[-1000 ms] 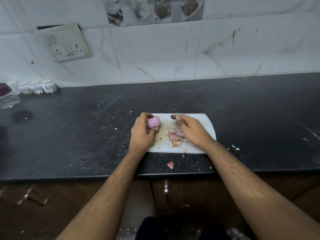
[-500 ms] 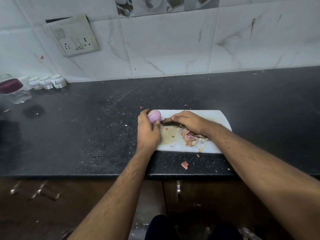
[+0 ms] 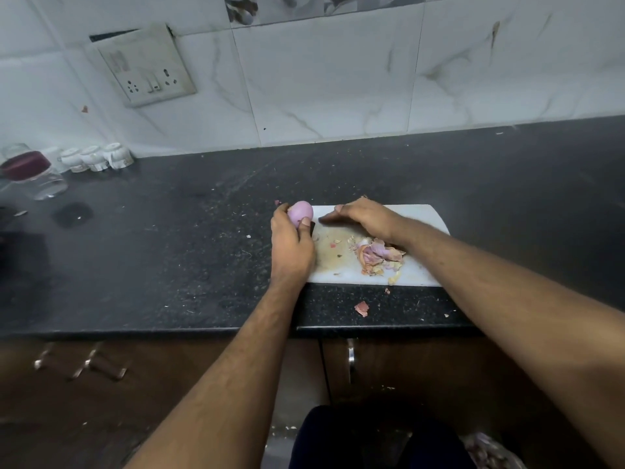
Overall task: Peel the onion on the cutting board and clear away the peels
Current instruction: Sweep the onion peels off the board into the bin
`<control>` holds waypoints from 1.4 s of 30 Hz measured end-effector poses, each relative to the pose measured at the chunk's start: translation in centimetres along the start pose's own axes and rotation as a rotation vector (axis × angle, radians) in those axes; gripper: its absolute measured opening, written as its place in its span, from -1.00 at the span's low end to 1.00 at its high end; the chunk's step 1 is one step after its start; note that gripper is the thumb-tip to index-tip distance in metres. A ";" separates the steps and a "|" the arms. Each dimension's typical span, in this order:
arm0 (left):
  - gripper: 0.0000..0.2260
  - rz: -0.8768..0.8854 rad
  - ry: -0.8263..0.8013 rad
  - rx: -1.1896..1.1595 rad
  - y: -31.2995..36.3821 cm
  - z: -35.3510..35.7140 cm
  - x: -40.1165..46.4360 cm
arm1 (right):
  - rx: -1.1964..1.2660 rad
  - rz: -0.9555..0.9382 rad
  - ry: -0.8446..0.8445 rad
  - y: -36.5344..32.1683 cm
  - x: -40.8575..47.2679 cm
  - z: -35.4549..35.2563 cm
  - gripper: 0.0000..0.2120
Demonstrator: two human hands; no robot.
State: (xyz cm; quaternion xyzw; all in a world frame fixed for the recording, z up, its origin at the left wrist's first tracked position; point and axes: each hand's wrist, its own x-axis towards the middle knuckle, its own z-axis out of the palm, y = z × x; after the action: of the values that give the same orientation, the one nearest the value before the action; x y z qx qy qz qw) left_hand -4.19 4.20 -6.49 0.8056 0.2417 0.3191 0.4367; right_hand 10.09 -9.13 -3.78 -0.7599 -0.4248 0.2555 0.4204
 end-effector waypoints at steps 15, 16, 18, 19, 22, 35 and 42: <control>-0.63 -0.024 0.020 -0.109 -0.3 -0.2 0.0 | -0.071 -0.131 -0.060 -1.1 0.1 0.6 -0.72; -0.63 -0.020 0.035 -0.094 -0.3 -0.2 0.0 | -0.163 -0.152 -0.104 -1.1 0.4 1.0 -0.76; -0.62 -0.017 0.037 -0.090 -0.2 -0.2 0.0 | -0.205 -0.181 -0.162 -0.9 0.6 1.7 -0.77; -0.62 -0.006 0.025 -0.081 -0.1 -0.2 0.0 | -0.201 -0.199 -0.176 -0.9 0.4 1.9 -0.75; -0.63 0.063 -0.036 -0.014 -0.1 -0.1 -0.1 | -0.158 -0.230 -0.198 -0.7 -0.5 1.5 -0.75; -0.59 0.153 -0.176 0.098 0.0 0.7 -0.3 | 0.209 0.002 0.154 1.1 -4.8 -2.0 -0.70; -0.61 0.121 -0.133 0.072 -0.1 0.7 -0.3 | -0.045 -0.034 -0.100 1.2 -4.8 0.1 -0.60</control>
State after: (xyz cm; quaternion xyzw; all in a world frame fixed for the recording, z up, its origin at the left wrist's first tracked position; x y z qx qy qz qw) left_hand -3.90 3.70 -6.89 0.8535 0.1744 0.2818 0.4022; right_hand 8.13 -13.54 -4.73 -0.7482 -0.4638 0.2763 0.3857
